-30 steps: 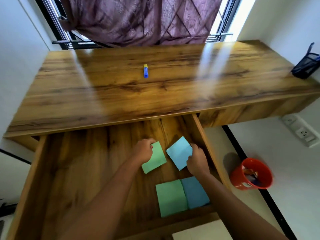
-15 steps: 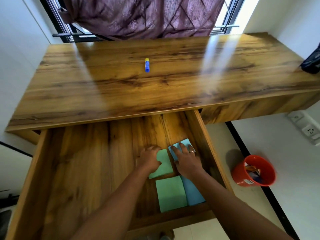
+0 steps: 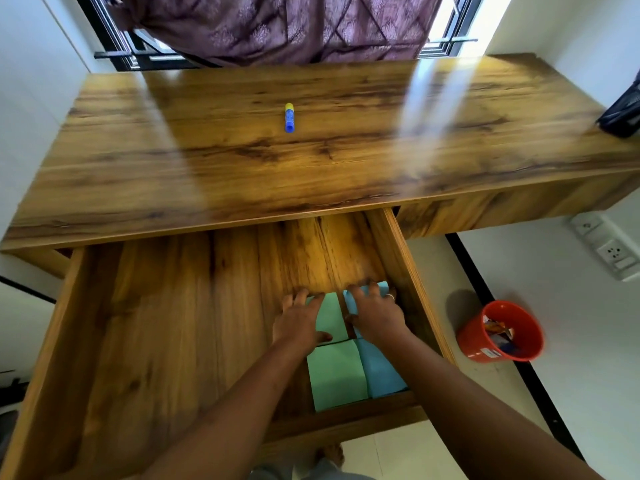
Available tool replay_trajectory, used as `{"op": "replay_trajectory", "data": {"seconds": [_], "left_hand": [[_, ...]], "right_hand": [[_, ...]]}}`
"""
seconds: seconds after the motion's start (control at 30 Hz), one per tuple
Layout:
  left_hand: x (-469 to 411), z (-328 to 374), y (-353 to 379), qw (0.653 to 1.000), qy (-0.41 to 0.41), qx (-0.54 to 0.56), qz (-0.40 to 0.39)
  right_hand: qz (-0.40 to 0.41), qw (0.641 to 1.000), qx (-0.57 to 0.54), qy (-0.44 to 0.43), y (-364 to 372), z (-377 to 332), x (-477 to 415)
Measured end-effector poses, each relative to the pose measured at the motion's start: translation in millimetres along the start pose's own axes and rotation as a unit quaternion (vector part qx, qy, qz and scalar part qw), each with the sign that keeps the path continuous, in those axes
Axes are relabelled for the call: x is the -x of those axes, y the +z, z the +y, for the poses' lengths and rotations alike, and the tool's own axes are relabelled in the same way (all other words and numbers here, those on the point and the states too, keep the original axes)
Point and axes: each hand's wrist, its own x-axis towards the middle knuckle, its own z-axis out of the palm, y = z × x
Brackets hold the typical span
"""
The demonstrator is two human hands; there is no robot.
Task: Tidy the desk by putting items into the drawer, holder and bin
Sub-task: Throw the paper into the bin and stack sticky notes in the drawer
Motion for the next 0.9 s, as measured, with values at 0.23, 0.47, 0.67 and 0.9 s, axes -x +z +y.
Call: {"op": "replay_trajectory", "data": {"seconds": [0.23, 0.47, 0.67, 0.9], "left_hand": [[4.1, 9.0, -2.4, 1.000, -0.001, 0.000, 0.004], [5.5, 16.4, -3.2, 1.000, -0.005, -0.019, 0.008], [6.3, 23.4, -1.3, 1.000, -0.012, -0.015, 0.018], [9.4, 24.1, 2.2, 0.999, -0.021, -0.008, 0.025]], "right_hand": [[0.002, 1.000, 0.011, -0.001, 0.5, 4.9, 5.1], [0.001, 0.999, 0.047, 0.000, 6.6, 3.8, 9.3], [0.002, 0.999, 0.051, -0.019, 8.5, 3.5, 13.0], [-0.014, 0.997, 0.067, -0.029, 10.5, 6.6, 16.2]]}}
